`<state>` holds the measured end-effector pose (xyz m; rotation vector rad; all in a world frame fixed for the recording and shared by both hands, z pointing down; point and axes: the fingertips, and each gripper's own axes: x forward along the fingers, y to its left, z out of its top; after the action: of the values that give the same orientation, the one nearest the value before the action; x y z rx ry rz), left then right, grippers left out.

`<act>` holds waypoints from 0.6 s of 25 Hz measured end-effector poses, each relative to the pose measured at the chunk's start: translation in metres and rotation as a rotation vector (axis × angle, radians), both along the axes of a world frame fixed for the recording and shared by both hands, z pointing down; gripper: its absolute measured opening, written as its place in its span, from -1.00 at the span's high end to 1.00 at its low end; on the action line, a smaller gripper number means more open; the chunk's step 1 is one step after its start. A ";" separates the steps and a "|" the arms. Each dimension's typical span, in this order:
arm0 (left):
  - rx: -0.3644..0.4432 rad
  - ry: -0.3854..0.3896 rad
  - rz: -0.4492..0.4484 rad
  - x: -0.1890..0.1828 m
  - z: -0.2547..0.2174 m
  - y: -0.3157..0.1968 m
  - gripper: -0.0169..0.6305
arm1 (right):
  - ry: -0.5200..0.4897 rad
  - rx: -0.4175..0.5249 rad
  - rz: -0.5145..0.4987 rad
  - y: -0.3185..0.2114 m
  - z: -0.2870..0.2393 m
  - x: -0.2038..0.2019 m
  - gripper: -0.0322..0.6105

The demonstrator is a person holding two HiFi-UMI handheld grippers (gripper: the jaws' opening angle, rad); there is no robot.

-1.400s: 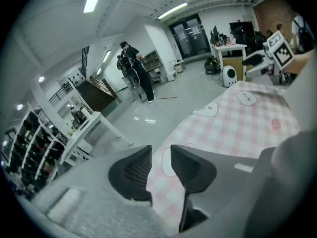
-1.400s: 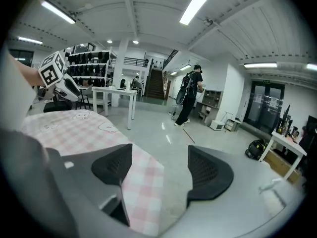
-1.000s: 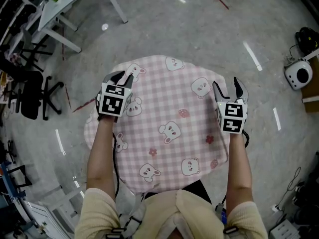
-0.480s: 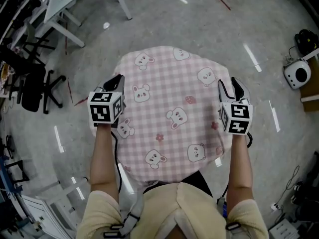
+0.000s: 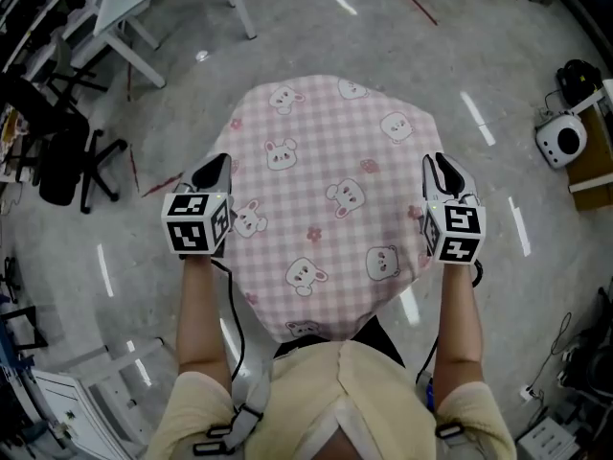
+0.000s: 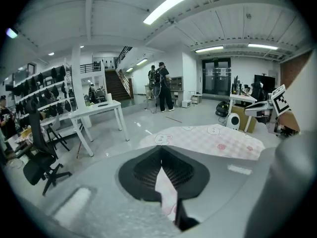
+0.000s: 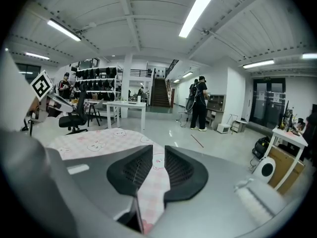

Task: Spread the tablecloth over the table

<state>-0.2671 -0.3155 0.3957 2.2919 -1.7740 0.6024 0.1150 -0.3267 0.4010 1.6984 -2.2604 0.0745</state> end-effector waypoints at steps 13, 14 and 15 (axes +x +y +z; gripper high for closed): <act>0.085 0.029 -0.010 -0.004 -0.028 0.075 0.93 | -0.005 0.062 0.006 0.067 -0.029 -0.009 0.89; 0.087 0.032 -0.010 -0.005 -0.027 0.080 0.93 | -0.003 0.064 0.003 0.071 -0.029 -0.011 0.89; 0.088 0.034 -0.009 -0.006 -0.025 0.085 0.93 | 0.000 0.066 0.001 0.075 -0.028 -0.014 0.89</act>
<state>-0.2736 -0.2306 0.3703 2.3347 -1.8287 0.4902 0.1010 -0.2515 0.3732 1.7320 -2.2857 -0.0002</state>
